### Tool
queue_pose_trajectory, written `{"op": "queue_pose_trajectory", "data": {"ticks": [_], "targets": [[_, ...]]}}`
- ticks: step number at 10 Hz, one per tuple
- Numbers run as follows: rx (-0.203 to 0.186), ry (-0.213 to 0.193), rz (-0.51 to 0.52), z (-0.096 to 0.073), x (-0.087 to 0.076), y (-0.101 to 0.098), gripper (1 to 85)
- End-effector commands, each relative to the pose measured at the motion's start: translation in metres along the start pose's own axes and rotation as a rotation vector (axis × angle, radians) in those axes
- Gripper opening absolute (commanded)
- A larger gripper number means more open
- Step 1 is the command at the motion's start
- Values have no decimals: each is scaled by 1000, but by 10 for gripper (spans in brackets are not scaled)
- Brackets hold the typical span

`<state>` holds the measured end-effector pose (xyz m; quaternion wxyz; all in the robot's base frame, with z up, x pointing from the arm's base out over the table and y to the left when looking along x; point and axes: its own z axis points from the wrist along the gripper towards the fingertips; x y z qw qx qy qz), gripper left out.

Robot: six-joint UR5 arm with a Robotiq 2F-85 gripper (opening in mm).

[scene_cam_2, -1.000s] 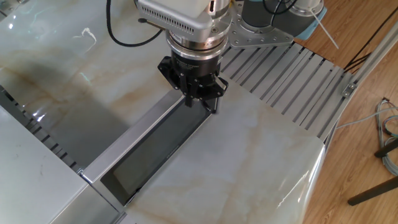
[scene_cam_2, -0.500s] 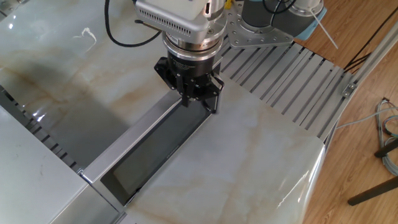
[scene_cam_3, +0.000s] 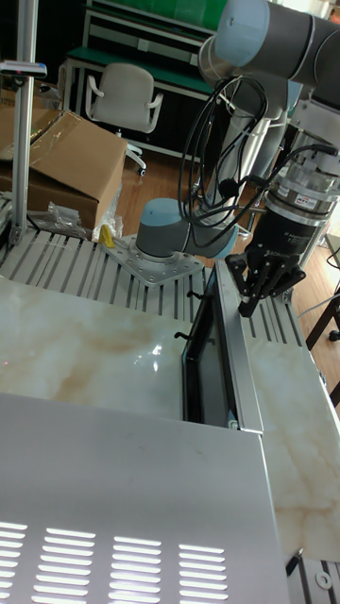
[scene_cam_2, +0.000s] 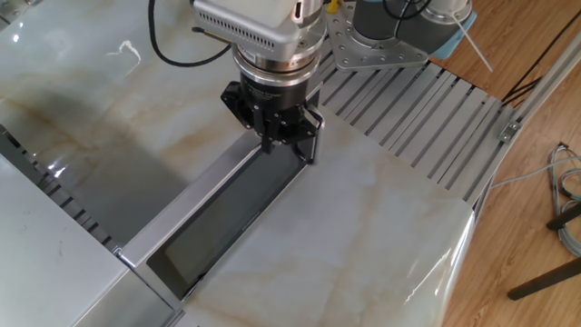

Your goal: Close the microwave door

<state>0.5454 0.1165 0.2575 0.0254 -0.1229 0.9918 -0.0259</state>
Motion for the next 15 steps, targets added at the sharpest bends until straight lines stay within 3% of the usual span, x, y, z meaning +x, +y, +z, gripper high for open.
{"op": "queue_pose_trajectory", "data": {"ticks": [1, 6, 10, 13, 14, 15], "targets": [[-3, 0, -26, -3, 3, -10, 13], [3, -4, -51, 1, 3, -25, 13], [32, -4, -111, 6, 2, -48, 13], [33, -11, -128, 7, 0, -49, 13], [0, -26, -72, 3, 0, -35, 13], [2, -38, -30, 3, -3, -36, 13]]}}
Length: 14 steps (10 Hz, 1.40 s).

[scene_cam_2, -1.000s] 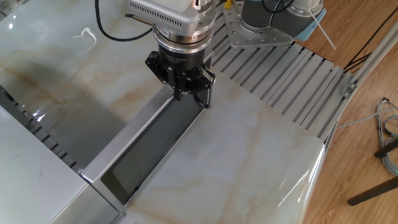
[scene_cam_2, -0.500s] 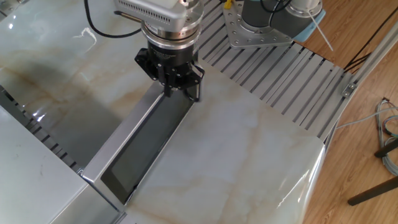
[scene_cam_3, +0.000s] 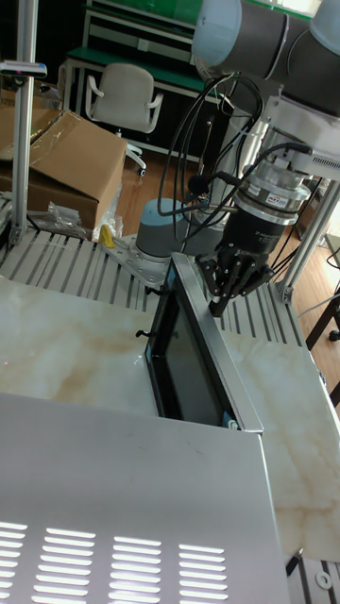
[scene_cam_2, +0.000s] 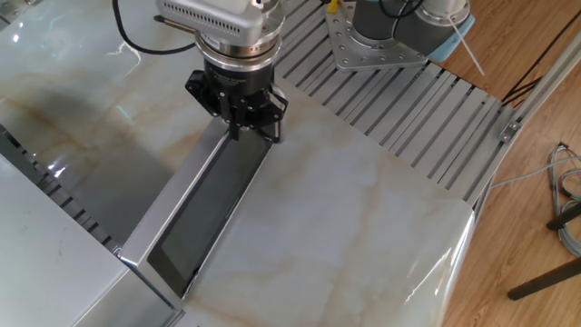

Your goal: Close the microwave door

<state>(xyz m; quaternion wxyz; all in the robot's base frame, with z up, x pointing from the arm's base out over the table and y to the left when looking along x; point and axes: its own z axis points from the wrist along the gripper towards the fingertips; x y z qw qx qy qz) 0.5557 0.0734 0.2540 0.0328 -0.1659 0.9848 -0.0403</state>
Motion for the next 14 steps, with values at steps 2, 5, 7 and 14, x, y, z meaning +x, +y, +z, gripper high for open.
{"op": "queue_pose_trajectory", "data": {"ticks": [2, 5, 7, 14], "targets": [[-28, -41, 104, -3, -9, 8, 13], [-19, -18, 97, -3, -3, 4, 13], [-11, -6, 67, -2, -2, -12, 13], [19, 4, -140, 9, -10, -65, 13]]}}
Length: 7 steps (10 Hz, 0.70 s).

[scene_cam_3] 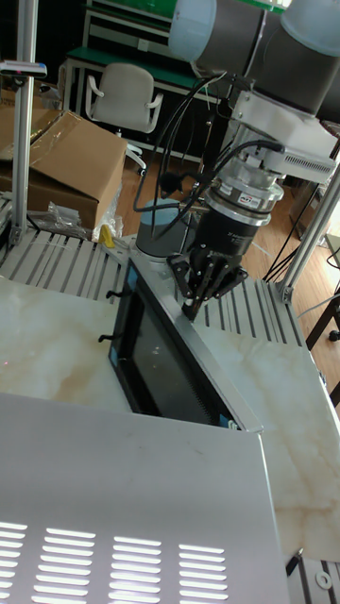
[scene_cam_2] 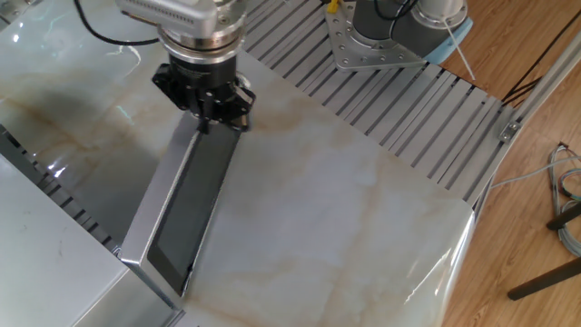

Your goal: Close the microwave door

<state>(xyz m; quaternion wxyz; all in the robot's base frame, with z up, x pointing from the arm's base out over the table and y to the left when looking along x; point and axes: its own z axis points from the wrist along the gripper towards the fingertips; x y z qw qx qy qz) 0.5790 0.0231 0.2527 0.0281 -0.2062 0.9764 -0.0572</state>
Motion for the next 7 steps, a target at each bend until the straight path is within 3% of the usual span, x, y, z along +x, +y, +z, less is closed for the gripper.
{"op": "queue_pose_trajectory", "data": {"ticks": [1, 2, 3, 4, 7], "targets": [[-29, -17, -14, 2, -6, -4, 13], [-57, -33, 54, 1, -10, 5, 13], [-121, -57, 169, -1, -19, 20, 13], [-161, -62, 248, -2, -23, 29, 13], [-104, -27, 232, 0, -11, 14, 13]]}}
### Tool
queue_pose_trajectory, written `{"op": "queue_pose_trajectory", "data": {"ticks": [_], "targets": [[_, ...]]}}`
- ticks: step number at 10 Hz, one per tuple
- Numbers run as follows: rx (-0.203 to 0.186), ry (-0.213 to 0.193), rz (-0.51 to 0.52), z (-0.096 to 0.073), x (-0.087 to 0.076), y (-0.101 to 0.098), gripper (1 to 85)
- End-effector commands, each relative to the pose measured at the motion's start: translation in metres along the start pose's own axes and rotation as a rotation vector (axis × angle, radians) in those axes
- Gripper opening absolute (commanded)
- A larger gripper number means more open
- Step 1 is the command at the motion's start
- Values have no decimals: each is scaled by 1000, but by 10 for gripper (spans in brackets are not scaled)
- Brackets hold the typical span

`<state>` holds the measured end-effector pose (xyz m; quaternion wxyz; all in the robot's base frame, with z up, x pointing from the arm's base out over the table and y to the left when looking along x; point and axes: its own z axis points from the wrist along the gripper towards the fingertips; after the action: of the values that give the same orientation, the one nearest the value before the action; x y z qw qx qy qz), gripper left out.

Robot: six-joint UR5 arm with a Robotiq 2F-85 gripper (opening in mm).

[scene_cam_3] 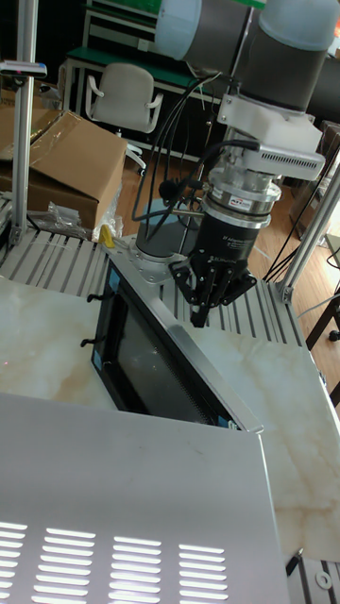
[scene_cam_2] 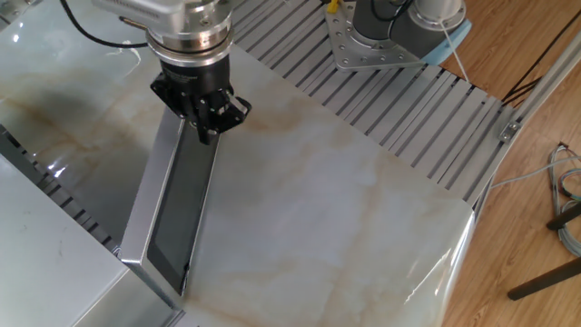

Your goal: Close the microwave door

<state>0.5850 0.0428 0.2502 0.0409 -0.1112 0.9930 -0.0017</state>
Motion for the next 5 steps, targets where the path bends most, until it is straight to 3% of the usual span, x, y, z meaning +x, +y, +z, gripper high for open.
{"op": "queue_pose_trajectory", "data": {"ticks": [1, 5], "targets": [[19, 15, 19, 0, 3, -12, 13], [56, 12, -38, 4, -9, -42, 13]]}}
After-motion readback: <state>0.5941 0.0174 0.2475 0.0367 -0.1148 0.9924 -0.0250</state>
